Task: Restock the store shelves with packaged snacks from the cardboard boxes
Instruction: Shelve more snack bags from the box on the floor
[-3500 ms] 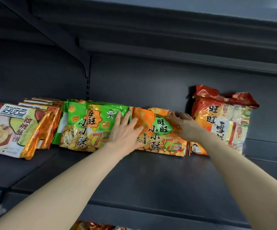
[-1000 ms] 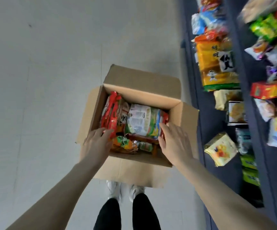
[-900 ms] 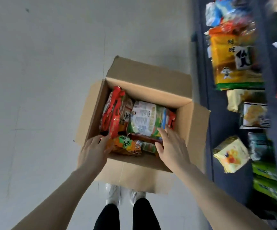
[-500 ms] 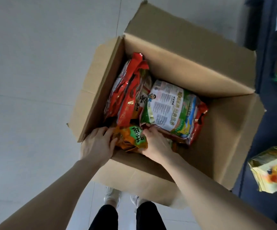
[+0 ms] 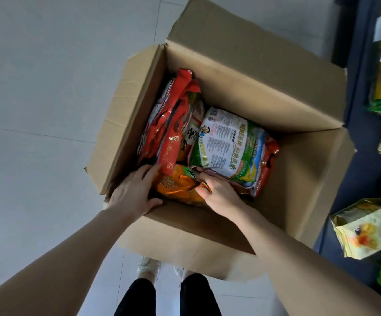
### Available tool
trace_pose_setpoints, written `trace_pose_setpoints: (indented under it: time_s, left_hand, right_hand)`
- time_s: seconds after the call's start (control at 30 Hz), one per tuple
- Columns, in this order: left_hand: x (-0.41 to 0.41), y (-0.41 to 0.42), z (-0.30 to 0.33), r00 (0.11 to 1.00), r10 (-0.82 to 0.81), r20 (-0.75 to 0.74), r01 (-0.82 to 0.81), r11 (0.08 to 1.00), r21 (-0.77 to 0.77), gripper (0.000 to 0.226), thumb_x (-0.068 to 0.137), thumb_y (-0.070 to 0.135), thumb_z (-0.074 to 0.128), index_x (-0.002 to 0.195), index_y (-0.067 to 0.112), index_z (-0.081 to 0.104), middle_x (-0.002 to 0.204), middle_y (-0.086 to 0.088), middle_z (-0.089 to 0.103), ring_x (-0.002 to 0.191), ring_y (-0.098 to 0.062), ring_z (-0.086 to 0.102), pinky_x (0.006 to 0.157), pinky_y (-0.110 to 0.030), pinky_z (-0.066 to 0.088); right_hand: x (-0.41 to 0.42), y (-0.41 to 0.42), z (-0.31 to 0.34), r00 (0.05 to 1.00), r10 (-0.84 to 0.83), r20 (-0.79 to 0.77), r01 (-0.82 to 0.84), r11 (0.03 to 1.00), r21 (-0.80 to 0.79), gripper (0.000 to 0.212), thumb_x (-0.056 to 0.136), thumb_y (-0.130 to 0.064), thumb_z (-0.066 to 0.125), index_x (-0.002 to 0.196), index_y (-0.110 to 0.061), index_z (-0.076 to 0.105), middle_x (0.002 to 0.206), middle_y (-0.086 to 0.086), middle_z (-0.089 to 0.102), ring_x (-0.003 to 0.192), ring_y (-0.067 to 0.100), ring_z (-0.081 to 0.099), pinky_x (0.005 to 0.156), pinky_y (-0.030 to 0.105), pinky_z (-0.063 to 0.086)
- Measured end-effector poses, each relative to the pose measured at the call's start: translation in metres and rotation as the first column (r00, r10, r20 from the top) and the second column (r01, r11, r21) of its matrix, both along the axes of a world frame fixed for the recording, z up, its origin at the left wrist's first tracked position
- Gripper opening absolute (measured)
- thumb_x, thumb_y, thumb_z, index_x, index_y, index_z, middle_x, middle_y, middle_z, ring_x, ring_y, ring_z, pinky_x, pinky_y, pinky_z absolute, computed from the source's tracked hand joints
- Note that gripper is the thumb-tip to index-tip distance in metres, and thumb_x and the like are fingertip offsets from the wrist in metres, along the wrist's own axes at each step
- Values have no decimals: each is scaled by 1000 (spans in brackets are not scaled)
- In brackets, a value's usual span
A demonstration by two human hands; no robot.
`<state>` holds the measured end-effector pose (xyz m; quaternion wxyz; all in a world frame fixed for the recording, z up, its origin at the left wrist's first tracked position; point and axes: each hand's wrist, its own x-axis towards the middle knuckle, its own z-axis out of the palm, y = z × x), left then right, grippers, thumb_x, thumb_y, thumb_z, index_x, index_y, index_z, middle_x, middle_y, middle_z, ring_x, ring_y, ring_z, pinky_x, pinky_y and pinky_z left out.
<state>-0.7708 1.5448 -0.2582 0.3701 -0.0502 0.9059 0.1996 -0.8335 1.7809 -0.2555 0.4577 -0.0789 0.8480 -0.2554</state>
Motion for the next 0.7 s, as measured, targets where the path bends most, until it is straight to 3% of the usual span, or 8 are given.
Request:
trace_pose_setpoints:
  time_s: [0.13, 0.2, 0.27, 0.37, 0.43, 0.57, 0.63, 0.7]
  left_hand:
    - [-20, 9, 5, 996, -40, 80, 27, 988, 154, 106, 74, 41, 84, 157, 33, 18, 159, 5, 27, 141, -19, 35, 112, -40, 39]
    - [-27, 14, 11, 993, 40, 115, -64, 974, 217, 100, 74, 37, 85, 154, 35, 26, 154, 6, 36, 137, -18, 41, 110, -37, 39]
    - [-32, 17, 16, 969, 185, 163, -226, 929, 291, 96, 72, 33, 87, 150, 38, 32, 146, 6, 47, 131, -17, 48, 108, -36, 41]
    - [-41, 20, 27, 885, 366, 286, -458, 793, 402, 104, 64, 43, 90, 150, 34, 33, 139, 6, 55, 120, -13, 58, 106, -41, 45]
    - [-49, 26, 40, 856, 427, 290, -516, 733, 444, 110, 58, 57, 86, 151, 35, 31, 136, 10, 53, 116, -12, 60, 102, -41, 48]
    - [-63, 36, 72, 869, 464, 174, -489, 749, 447, 118, 54, 75, 80, 152, 36, 25, 138, 4, 53, 119, -17, 57, 103, -43, 48]
    - [-69, 37, 91, 814, 537, 220, -565, 648, 511, 130, 46, 75, 85, 152, 40, 19, 140, 3, 53, 125, -19, 56, 103, -48, 48]
    - [-78, 44, 125, 734, 573, 365, -665, 494, 560, 124, 41, 71, 89, 146, 38, 31, 133, 7, 61, 119, -18, 62, 96, -49, 53]
  right_hand:
    - [-31, 26, 35, 962, -193, 191, 198, 980, -6, 46, 105, -38, 47, 149, -28, 41, 136, -2, 53, 119, 20, 58, 93, 31, 52]
    - [-47, 43, 46, 906, -366, 213, 373, 928, 7, 53, 102, -41, 51, 152, -28, 38, 142, -1, 52, 127, 23, 55, 106, 43, 47]
    - [-58, 63, 52, 827, -537, 166, 544, 839, 4, 49, 99, -41, 58, 146, -30, 48, 141, -2, 55, 129, 22, 54, 112, 46, 42]
    - [-67, 89, 64, 675, -719, 166, 734, 677, -51, 14, 100, -23, 60, 106, -32, 68, 114, 1, 72, 105, 21, 68, 102, 44, 51]
    - [-68, 100, 80, 563, -791, 238, 821, 568, -55, 16, 102, -22, 57, 111, -30, 67, 116, 5, 72, 100, 21, 70, 93, 42, 55]
    - [-59, 121, 118, 367, -873, 322, 927, 372, -49, 20, 103, -28, 53, 122, -29, 62, 110, 0, 74, 100, 23, 71, 79, 40, 55]
    - [-53, 128, 143, 300, -889, 346, 952, 302, -49, 20, 104, -32, 51, 121, -29, 62, 105, -1, 76, 99, 23, 71, 80, 42, 55]
    - [-46, 132, 171, 236, -895, 378, 971, 231, -58, 21, 104, -34, 50, 121, -29, 62, 105, -1, 77, 98, 24, 72, 79, 43, 55]
